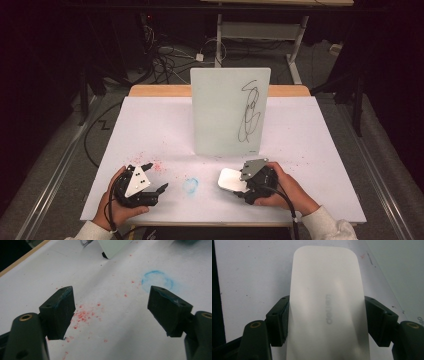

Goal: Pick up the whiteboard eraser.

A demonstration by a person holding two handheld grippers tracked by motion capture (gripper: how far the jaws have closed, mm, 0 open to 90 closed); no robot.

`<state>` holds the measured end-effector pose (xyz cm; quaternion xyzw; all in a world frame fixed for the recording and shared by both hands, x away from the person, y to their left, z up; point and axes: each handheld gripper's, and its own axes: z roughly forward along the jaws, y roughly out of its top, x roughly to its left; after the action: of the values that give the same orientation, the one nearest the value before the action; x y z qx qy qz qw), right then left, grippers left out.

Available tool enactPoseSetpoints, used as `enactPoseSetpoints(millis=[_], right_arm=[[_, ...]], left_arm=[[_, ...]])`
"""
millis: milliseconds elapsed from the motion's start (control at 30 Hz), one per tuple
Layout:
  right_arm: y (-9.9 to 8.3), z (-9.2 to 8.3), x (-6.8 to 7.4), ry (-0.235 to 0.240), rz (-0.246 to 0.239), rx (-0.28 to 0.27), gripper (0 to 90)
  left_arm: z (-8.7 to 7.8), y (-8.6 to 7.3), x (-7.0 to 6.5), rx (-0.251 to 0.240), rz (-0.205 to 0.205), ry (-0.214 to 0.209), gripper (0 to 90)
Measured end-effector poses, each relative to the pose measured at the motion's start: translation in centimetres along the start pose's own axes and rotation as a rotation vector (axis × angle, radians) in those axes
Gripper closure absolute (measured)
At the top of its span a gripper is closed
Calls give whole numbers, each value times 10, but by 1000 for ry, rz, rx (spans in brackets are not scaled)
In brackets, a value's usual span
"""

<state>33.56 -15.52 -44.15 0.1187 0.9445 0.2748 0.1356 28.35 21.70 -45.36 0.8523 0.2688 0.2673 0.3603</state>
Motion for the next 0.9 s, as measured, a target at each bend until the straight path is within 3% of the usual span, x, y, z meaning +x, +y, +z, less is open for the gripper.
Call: enactPoseSetpoints(millis=[267, 467, 600, 900], right_arm=[[-6, -13, -8, -61, 47, -41, 309], [-10, -25, -13, -165, 69, -105, 309], [-12, -32, -15, -183, 60, -146, 309], [-24, -44, -23, -230, 85, -152, 309]], left_arm=[[0, 0, 2, -6, -3, -1, 213], [2, -2, 5, -5, -14, -10, 209], [1, -2, 5, -8, -10, -12, 201], [0, -2, 5, -15, -12, -10, 201]])
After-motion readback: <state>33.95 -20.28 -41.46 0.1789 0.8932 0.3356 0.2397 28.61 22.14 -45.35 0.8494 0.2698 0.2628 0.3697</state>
